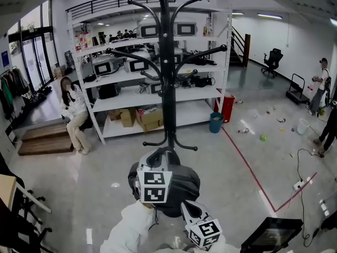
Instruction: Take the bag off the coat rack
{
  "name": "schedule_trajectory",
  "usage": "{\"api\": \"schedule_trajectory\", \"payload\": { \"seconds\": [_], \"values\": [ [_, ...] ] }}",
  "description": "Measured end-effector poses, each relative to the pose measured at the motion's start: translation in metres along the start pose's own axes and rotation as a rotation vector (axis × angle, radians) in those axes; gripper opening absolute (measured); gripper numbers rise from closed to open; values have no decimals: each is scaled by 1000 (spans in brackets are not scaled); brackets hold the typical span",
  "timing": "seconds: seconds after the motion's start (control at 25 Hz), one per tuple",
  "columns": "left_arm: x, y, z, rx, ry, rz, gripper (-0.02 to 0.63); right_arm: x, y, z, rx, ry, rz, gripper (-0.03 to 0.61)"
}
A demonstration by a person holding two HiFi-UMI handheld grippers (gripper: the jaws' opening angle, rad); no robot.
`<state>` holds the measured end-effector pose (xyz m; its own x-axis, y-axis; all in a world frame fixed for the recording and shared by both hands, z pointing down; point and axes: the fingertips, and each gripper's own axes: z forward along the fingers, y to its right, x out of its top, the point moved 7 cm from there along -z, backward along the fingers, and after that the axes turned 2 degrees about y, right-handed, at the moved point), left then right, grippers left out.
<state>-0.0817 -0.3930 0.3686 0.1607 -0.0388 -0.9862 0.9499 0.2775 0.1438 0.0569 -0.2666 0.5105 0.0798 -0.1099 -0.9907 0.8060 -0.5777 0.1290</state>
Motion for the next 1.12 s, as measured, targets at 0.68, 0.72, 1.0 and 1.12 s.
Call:
{"api": "schedule_trajectory", "payload": {
  "seconds": [0.68, 0.72, 1.0, 1.12],
  "values": [
    [-103, 52, -47, 17, -63, -164, 15, 1, 27, 9, -41, 15, 5, 11],
    [-107, 54, -47, 24, -71, -172, 15, 0, 28, 11, -38, 12, 6, 11],
    [-124, 53, -56, 93, -117, -220, 15, 0, 30, 11, 0, -6, 3, 11],
    [-127, 54, -60, 82, -137, -236, 15, 2, 30, 13, 0, -1, -1, 11]
  ]
}}
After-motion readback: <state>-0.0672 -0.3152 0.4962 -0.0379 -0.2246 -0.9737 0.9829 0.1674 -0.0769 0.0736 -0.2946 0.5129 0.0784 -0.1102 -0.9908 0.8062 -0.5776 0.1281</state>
